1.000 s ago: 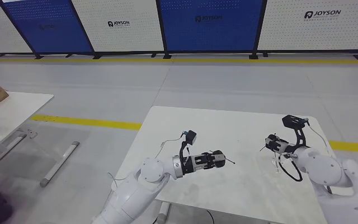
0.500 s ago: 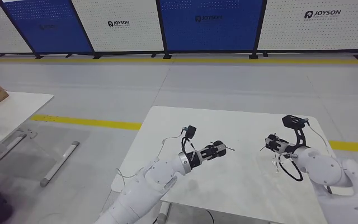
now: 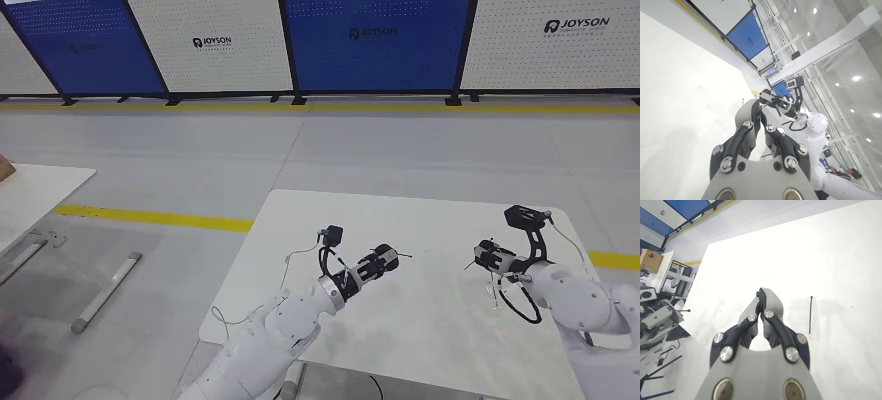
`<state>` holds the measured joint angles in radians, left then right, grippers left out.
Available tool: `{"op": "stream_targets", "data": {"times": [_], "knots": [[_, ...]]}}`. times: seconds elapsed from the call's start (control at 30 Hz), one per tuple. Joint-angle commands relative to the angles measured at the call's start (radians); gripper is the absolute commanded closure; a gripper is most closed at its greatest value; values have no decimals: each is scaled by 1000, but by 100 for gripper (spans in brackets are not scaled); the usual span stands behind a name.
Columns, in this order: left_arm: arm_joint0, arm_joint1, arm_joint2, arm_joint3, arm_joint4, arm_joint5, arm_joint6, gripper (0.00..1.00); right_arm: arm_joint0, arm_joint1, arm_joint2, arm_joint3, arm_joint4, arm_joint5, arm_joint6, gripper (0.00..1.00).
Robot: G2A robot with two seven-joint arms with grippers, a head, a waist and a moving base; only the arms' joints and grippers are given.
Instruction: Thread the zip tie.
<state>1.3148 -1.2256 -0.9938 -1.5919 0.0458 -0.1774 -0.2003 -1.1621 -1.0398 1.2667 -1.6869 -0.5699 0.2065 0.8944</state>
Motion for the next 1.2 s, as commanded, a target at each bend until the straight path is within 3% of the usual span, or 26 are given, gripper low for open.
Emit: {"op": "stream_targets", "data": {"times": [0.0,0.23,0.37,0.87,0.97,1.17], "knots": [[0,0,-1,0,-2,0,-3,100,0,0,0,0,0,0,0,100],[0,0,-1,0,-2,0,-3,100,-51,-9,28,-31,83,15,-157,100],[0,0,-1,0,-2,0,-3,100,-97,-20,0,-82,136,0,-245,100],[0,0,-1,0,-2,0,-3,100,-102,-22,-11,-86,139,-2,-248,100],[0,0,-1,0,-2,0,-3,100,-135,-30,-35,-94,119,10,-350,100],[0,0,-1,0,-2,0,-3,100,-190,-62,-59,-130,263,7,-641,100]]}}
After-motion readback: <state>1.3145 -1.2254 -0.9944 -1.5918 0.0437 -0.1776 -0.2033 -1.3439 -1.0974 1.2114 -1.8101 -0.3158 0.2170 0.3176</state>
